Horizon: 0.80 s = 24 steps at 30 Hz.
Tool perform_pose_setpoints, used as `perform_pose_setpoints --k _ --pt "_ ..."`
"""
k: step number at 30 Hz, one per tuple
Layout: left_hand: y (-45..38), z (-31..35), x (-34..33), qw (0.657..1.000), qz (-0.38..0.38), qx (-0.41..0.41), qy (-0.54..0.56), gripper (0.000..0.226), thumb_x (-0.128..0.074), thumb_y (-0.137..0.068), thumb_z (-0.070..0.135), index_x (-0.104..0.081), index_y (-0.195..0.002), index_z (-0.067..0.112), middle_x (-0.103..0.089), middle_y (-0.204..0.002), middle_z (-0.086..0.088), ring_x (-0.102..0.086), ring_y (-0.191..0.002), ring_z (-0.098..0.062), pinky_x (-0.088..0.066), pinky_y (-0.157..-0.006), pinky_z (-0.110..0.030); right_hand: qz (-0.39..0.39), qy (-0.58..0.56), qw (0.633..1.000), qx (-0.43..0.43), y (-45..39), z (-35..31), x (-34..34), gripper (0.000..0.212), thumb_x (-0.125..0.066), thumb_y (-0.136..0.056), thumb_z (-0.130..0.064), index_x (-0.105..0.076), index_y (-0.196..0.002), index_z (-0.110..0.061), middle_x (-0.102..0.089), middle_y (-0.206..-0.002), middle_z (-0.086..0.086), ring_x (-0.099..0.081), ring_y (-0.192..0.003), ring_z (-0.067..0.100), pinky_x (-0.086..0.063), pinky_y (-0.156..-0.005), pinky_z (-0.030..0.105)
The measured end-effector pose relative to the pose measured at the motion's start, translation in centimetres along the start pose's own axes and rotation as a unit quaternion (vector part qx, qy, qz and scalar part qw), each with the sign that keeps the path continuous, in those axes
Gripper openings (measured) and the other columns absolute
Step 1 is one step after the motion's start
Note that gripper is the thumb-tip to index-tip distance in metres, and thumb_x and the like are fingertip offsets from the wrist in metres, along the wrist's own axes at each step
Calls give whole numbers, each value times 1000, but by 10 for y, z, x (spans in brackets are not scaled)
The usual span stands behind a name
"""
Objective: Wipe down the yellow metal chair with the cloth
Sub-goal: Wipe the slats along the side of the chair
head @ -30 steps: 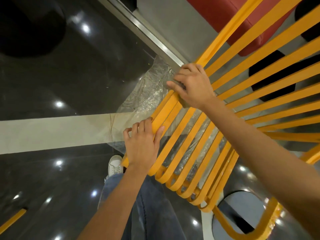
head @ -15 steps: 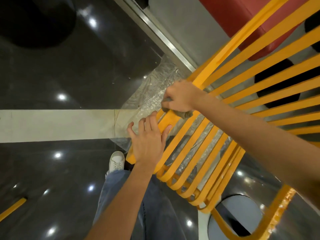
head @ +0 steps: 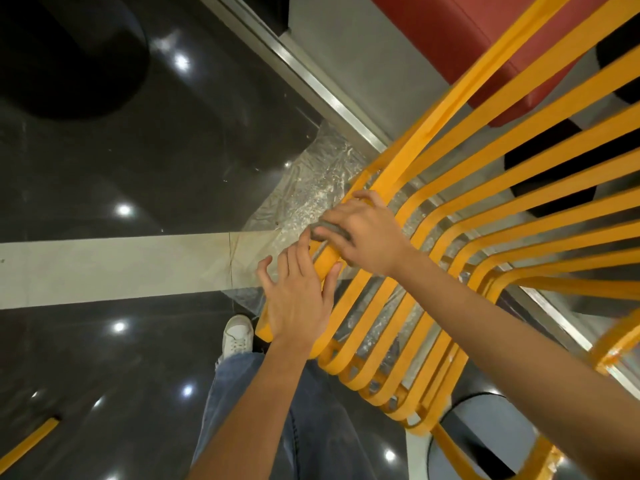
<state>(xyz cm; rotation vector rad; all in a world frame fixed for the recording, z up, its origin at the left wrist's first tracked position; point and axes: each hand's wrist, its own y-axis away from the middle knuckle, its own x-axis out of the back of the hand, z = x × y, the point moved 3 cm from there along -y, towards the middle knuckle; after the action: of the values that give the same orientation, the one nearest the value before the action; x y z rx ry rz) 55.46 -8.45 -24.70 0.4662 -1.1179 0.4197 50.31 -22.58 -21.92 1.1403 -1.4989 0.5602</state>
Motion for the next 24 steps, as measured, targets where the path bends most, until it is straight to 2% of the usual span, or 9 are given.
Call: perform_pose_setpoints --k 4,7,9,11,14,16,20,23,24 --pt "-1 -2 0 1000 -10 -3 15 60 -36 -100 55 -38 -143 13 -60 -120 2 -56 -109 -17 -36 -103 -48 165 -8 986 -36 -5 61 14 22 -54 -99 -29 -69 -101 -14 -70 -96 4 -64 -101 28 -31 -110 45" --pt "0 -1 1 998 -26 7 54 56 -36 -99 56 -42 -139 16 -58 -124 4 -55 -113 -17 -34 -103 -45 286 -178 926 -172 -4 68 19 26 -52 -101 -21 -69 -117 -9 -65 -130 8 -44 -139 28 -24 -121 49" --pt "-3 0 4 991 -38 25 127 55 -36 -98 56 -43 -138 19 -55 -127 5 -52 -117 -16 -33 -102 -42 377 -360 814 -257 15 35 -3 30 -52 -102 -11 -62 -130 -9 -50 -147 9 -31 -147 24 -27 -121 43" --pt "-11 2 5 984 -46 31 168 55 -30 -98 55 -43 -137 19 -54 -131 5 -50 -121 -16 -34 -101 -41 416 -484 689 -345 34 -12 -23 32 -52 -102 -12 -59 -134 -15 -51 -147 7 -40 -143 26 -39 -115 40" --pt "-21 6 5 987 -54 12 153 53 -22 -100 52 -45 -136 20 -55 -134 6 -50 -124 -17 -38 -99 -43 410 -601 486 -484 37 -40 -40 27 -52 -103 -23 -67 -115 -4 -70 -110 14 -62 -110 36 -50 -96 51" --pt "-21 5 3 986 -60 25 152 55 -22 -100 54 -46 -135 20 -56 -133 4 -50 -123 -18 -37 -99 -42 374 -633 400 -547 22 -14 -40 32 -49 -104 -28 -66 -109 -1 -69 -105 23 -63 -103 41 -52 -91 57" --pt "-18 4 1 986 -52 39 151 51 -25 -100 54 -47 -132 21 -59 -126 4 -51 -117 -17 -36 -98 -39 369 -617 453 -528 -6 64 -20 32 -43 -106 -31 -59 -87 -10 -64 -87 14 -59 -84 34 -49 -82 42" --pt "-19 6 1 988 -57 41 134 48 -23 -101 51 -47 -131 22 -59 -127 4 -51 -117 -17 -33 -98 -38 341 -576 526 -525 9 34 -27 36 -42 -105 -35 -61 -119 -9 -65 -117 6 -59 -106 23 -47 -94 41" --pt "-19 7 1 988 -60 42 133 48 -23 -101 51 -47 -131 22 -58 -127 5 -51 -118 -17 -33 -98 -39 313 -583 540 -520 20 14 -41 34 -42 -105 -37 -63 -112 -11 -66 -109 6 -60 -100 23 -48 -88 39"
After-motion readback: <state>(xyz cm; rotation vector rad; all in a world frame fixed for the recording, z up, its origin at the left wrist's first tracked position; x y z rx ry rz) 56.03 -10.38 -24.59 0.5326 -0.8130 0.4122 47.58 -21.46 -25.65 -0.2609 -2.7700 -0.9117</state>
